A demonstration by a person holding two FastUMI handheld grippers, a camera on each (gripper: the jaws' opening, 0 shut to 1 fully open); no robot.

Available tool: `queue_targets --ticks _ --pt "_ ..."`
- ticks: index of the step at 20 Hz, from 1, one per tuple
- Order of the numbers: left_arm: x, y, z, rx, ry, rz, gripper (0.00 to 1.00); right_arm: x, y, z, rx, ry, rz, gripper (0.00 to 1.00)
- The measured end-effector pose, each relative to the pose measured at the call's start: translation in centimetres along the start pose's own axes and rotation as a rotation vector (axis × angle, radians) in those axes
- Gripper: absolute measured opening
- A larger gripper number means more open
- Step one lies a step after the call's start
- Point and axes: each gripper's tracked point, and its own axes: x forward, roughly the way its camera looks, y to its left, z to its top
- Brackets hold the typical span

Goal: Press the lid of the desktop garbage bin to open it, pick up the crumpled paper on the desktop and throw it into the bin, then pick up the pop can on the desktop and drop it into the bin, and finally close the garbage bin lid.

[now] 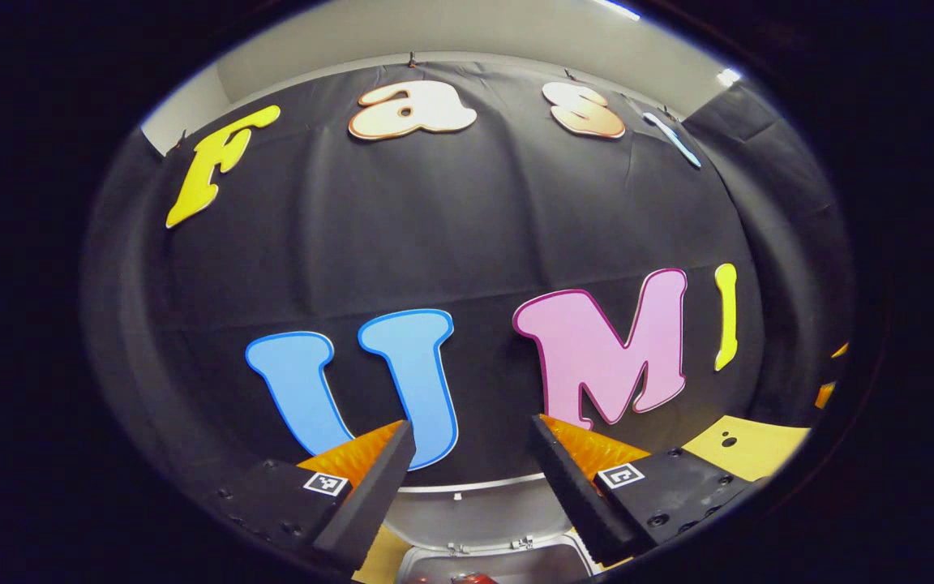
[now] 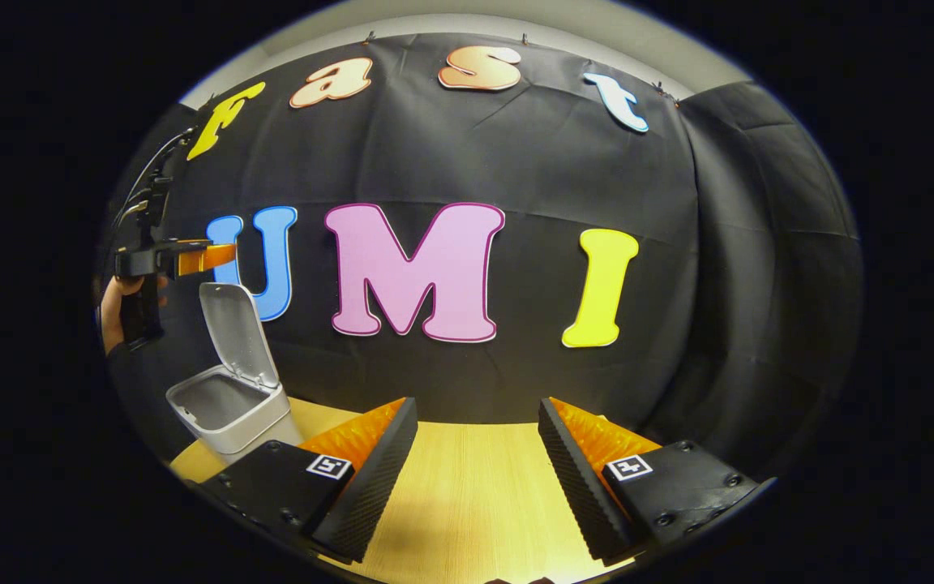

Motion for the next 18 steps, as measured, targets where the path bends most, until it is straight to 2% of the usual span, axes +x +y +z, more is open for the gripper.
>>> queue_targets --ticks 2,3,4,8,11,15,18 --pt "1.5 0.3 -1.0 -0.014 0.008 0.004 0.95 0.0 -0.2 -0.2 -0.011 0.007 -0.008 0.98" --pt "2.0 0.5 -1.6 -0.018 0.017 0.005 0.91 0.1 -0.3 -0.4 -0.018 0.009 -0.012 0.98" --pt "2.4 0.5 -2.4 -0.018 0.032 0.004 0.95 0.4 -0.3 -0.6 -0.023 0.014 -0.016 0.98" --pt "3.0 0.9 -4.3 -0.044 0.075 -0.011 0.95 1.0 -0.7 -1.2 -0.023 0.034 -0.029 0.98" --pt "1.9 0.2 -4.9 -0.09 0.11 -0.039 0.98 1.4 -0.4 -1.5 -0.031 0.04 -0.022 0.98" --pt "-0.6 0.6 -5.6 -0.175 0.173 -0.026 0.96 1.6 0.9 -2.0 -0.008 0.059 0.018 0.98" --pt "-3.3 0.2 -6.7 -0.187 0.212 -0.018 0.97 1.5 1.8 -2.3 -0.022 0.061 0.045 0.98"
